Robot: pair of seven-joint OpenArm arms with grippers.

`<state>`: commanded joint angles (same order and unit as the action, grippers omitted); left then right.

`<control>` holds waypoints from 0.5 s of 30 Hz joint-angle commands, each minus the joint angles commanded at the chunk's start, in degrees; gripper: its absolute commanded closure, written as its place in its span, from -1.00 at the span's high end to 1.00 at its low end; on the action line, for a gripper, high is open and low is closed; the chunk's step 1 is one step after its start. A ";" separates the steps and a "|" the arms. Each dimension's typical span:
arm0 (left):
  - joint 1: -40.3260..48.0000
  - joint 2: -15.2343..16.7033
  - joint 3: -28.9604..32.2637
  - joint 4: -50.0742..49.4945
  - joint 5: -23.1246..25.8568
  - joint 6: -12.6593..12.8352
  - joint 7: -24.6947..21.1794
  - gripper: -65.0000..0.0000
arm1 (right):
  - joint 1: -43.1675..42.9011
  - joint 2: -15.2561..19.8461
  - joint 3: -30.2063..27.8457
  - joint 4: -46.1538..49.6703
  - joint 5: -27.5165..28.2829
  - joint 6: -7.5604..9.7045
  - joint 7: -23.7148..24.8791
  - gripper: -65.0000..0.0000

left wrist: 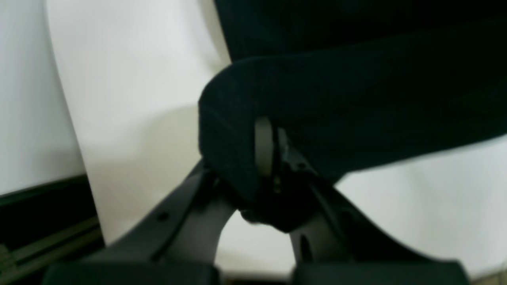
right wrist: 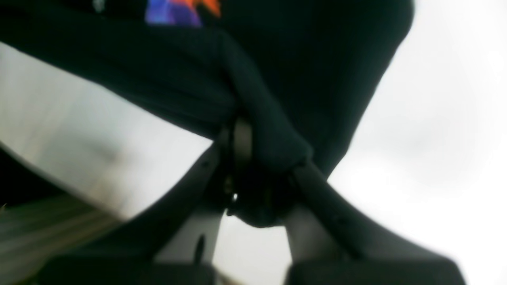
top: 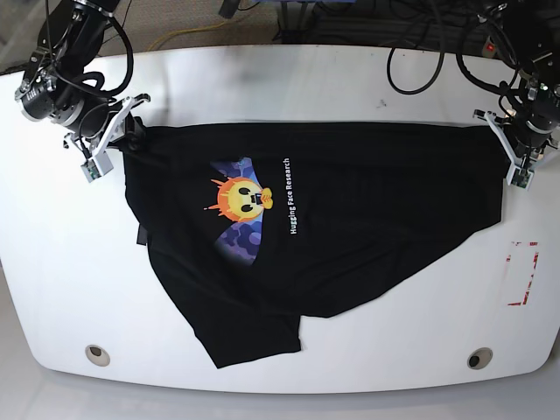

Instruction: Fold the T-shirt properly

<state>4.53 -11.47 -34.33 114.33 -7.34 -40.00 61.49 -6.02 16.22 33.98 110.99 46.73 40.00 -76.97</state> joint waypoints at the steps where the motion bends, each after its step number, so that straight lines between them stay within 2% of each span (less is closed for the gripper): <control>1: -1.67 0.00 0.00 0.00 0.00 0.00 0.18 -1.00 | 1.58 0.09 -0.09 -0.70 0.00 0.00 0.00 -1.00; 5: -8.53 -0.26 3.08 -0.09 0.35 0.00 0.26 -1.00 | 9.14 0.18 -0.26 -4.75 -2.73 0.00 0.00 -1.00; 7: -12.57 -0.35 4.40 -0.09 2.55 0.00 0.26 -1.00 | 14.07 0.35 -0.35 -5.80 -5.27 0.00 0.00 -1.00; 12: -23.38 -2.64 8.35 -0.53 8.26 0.00 0.26 -1.00 | 24.79 5.19 -6.51 -10.02 -7.03 0.00 0.00 -1.00; 15: -29.19 -4.75 11.16 -2.46 9.93 0.00 0.26 -1.00 | 29.98 7.30 -8.70 -12.75 -7.03 0.00 0.00 -1.00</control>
<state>-24.66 -16.22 -23.16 111.87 2.59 -40.00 61.76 23.96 23.52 25.27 98.24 39.69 40.00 -76.97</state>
